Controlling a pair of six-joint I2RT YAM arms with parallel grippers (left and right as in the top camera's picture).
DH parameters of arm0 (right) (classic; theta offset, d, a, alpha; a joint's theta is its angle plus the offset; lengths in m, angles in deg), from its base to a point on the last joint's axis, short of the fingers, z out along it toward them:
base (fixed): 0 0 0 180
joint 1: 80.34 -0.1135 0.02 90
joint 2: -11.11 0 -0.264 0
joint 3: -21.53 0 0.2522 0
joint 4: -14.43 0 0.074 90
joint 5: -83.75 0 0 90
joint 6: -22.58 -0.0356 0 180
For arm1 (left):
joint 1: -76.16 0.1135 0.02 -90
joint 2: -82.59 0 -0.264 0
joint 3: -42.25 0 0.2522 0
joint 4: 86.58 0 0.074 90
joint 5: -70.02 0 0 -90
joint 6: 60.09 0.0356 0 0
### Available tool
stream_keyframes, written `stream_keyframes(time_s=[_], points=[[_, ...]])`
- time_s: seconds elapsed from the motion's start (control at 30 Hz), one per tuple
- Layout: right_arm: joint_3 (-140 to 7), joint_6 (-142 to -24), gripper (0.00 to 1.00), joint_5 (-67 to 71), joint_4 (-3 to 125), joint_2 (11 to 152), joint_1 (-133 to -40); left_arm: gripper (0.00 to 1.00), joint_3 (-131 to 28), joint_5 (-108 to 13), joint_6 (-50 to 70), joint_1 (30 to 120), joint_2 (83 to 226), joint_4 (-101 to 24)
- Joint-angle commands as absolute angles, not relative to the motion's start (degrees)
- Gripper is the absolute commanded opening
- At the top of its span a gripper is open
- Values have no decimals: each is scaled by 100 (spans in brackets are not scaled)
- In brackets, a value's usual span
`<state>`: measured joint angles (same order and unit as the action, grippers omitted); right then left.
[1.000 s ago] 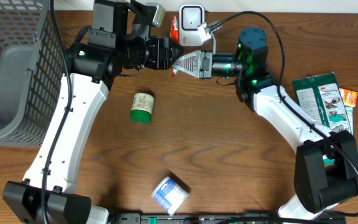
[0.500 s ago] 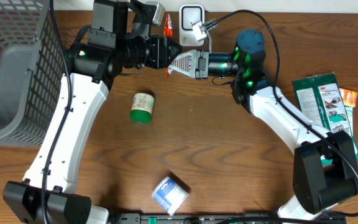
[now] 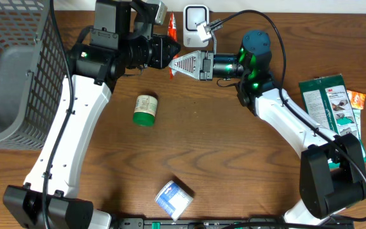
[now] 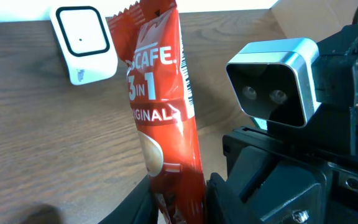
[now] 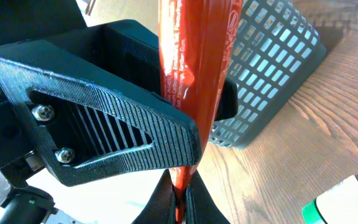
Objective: Scan the item barcode
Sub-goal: 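Open the right gripper and retract it to the right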
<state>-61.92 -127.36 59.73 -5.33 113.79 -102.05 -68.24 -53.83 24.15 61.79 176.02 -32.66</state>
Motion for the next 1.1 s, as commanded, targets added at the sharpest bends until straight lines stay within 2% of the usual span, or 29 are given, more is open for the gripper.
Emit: stream_keyframes(time_s=[0.0,0.1,0.13,0.2,0.23,0.27,0.33,0.4,0.63,0.83,0.9,0.97,1.0,1.07], points=[[-6258,-12784,1,5971,-548,11237,-10267,27,-6815,-5179,2474,6183,17669,-3279],[-6258,-12784,3,5925,-551,11237,-10267,27,-6815,-5179,2474,6183,17669,-3277],[-6258,-12782,6,5903,-551,11237,-10267,27,-6815,-5179,2474,6183,17669,-3277],[-6258,-12782,18,5870,-551,11237,-10245,22,-6815,-5179,2474,6183,17669,-3277],[-6258,-12782,27,5870,-551,11237,-10225,20,-6815,-5179,2474,6183,17669,-3277],[-6258,-12782,34,5872,-551,11237,-10201,14,-6815,-5179,2474,6183,17669,-3277],[-6258,-12782,42,5875,-548,11237,-10151,8,-6815,-5179,2474,6183,17669,-3277],[-6258,-12782,46,5879,-548,11237,-10081,7,-6815,-5179,2474,6183,17669,-3277],[-6258,-12780,50,6170,-546,11237,-9703,7,-6815,-5144,2472,6183,17656,-3095],[-6258,-12755,61,6849,-522,11239,-9193,7,-6817,-5162,2472,6183,17621,-2800],[-6258,-12755,68,7144,-520,11239,-8997,7,-6835,-5031,2474,6183,17615,-2564],[-6255,-12755,81,7446,-522,11239,-8763,7,-6913,-4620,2474,6181,17615,-2234],[-6255,-12758,99,7560,-522,11239,-8660,7,-6957,-4377,2474,6181,17615,-2077],[-6253,-12747,99,7746,-522,11239,-8468,7,-7097,-3851,2474,6181,17615,-1760]])
